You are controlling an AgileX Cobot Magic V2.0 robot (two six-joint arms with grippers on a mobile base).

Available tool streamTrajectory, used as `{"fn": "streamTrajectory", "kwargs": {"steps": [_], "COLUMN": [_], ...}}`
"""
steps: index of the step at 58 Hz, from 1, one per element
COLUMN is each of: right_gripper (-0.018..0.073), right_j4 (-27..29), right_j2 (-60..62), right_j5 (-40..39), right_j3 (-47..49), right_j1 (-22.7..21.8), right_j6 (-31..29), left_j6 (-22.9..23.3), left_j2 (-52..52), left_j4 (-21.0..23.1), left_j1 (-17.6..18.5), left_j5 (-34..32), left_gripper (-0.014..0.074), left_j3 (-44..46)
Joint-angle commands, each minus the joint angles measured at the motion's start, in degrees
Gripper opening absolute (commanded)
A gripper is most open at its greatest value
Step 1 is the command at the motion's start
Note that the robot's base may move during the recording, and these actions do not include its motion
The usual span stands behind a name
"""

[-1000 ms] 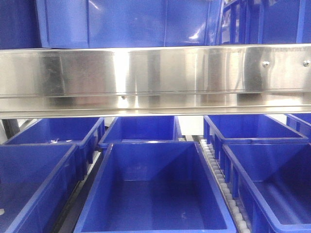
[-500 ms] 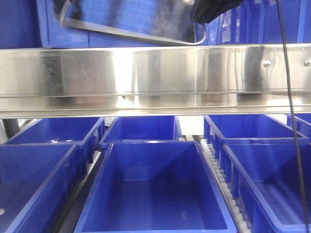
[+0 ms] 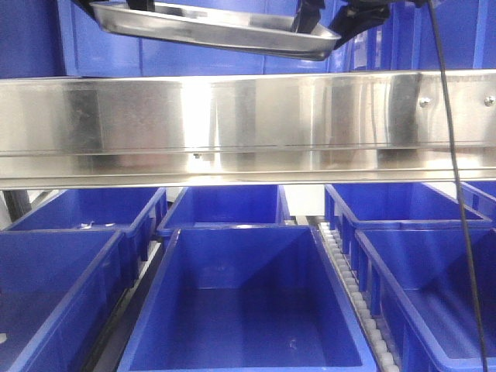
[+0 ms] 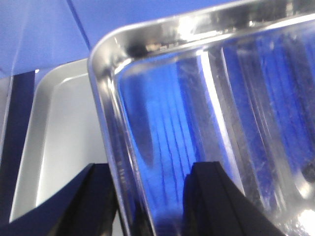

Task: Stack silver trays without gaps
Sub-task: 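Lower the held tray onto the stacked silver trays with both grippers, then open both grippers and pull both arms back from the tray stack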

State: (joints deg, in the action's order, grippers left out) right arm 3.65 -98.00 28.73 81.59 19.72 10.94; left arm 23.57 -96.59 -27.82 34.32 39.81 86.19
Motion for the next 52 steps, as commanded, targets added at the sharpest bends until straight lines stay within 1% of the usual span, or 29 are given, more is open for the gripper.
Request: {"fn": "streamTrajectory", "kwargs": {"steps": [1,14,22,36,46,49,52], "right_gripper": [0.0171,0.0171,0.0171,0.0171,0.0171,0.0164,0.0132], "right_j4": [0.8,0.6,0.6,0.6,-0.4,-1.7,-3.7], "right_j2": [0.6,0.4,0.4,0.7,4.5,6.1,7.9], "right_j5": [-3.7,-4.1,-4.1,-4.1,-2.1,-0.9,0.4], "right_j3": [1.0,1.0,1.0,1.0,1.1,1.1,1.1], "right_j1": [0.9,0.9,0.9,0.9,0.9,0.9,0.9], "right_j6": [-0.6,-0.6,-0.6,-0.6,-1.5,-1.5,-1.5], "left_j6": [-0.4,-0.4,-0.4,-0.4,-0.4,-0.4,-0.4], "left_j2": [0.2,0.2,0.2,0.4,3.4,4.8,6.7], "left_j4": [0.1,0.6,1.7,1.8,2.7,2.8,2.8], "left_j1": [0.0,-3.8,-5.1,-5.1,-5.1,-5.1,-5.1], "left_j5": [-3.5,-4.4,-4.4,-4.1,-2.3,-1.6,-1.4], "left_gripper": [0.0256,0.0256,0.0256,0.0256,0.0253,0.0235,0.0178], "left_j3": [0.3,0.3,0.3,0.3,1.1,1.3,1.4]}}
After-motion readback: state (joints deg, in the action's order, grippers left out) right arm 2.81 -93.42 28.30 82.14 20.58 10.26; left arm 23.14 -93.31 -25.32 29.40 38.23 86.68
